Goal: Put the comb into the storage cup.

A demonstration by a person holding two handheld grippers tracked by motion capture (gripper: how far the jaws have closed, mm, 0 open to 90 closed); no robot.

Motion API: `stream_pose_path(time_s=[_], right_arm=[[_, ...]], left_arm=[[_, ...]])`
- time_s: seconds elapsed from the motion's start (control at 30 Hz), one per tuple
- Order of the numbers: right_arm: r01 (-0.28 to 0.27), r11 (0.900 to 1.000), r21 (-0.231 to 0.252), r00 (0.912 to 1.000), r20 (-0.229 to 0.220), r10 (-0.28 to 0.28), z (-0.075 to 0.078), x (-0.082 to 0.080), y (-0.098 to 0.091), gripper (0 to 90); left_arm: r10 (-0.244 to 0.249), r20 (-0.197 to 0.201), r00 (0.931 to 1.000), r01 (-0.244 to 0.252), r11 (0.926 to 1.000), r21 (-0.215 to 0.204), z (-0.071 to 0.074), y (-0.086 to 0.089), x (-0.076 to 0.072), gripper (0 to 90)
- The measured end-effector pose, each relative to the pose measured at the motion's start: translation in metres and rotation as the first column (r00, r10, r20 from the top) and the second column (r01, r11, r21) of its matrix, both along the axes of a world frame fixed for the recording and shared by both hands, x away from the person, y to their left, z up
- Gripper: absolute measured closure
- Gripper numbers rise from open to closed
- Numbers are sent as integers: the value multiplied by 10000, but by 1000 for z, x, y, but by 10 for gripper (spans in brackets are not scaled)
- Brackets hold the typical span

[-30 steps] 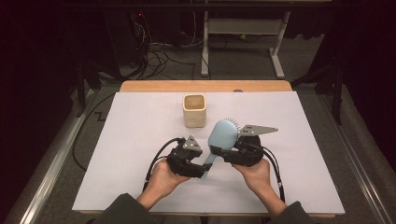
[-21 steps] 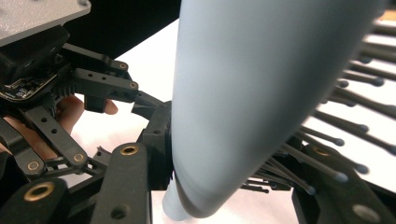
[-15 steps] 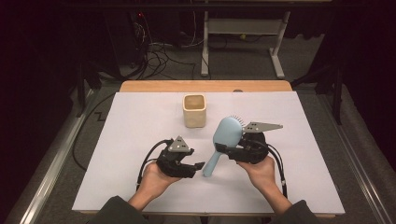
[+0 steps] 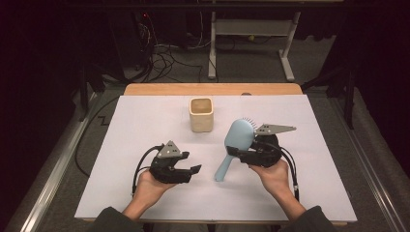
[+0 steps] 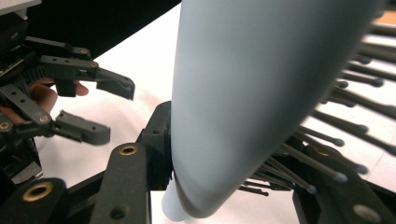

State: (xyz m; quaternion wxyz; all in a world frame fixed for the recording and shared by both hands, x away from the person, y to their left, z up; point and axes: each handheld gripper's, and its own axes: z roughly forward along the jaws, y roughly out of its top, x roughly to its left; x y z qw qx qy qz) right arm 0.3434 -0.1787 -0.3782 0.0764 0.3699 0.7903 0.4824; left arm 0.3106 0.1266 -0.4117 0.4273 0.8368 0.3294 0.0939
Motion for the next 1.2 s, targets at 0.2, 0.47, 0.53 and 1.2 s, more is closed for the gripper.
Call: stream_pose_path(time_s=[0.2, 0.47, 0.53, 1.2], right_arm=[[103, 9999, -64, 9999, 23, -103, 3, 2, -4, 541], [233, 9995, -209, 9997, 63, -232, 7, 5, -6, 540], [269, 9992, -283, 9996, 104, -266, 7, 5, -7, 540], [564, 9966, -609, 9983, 188, -554, 13, 12, -11, 538]], left_arm=[[417, 117, 9991, -416, 9991, -72, -2, 19, -1, 355], [1117, 690, 9913, -1105, 9937, -203, -4, 40, -5, 343], [1305, 826, 9880, -1293, 9914, -198, -5, 45, -6, 342], [2474, 1285, 9604, -2431, 9688, -479, -15, 87, -18, 333]])
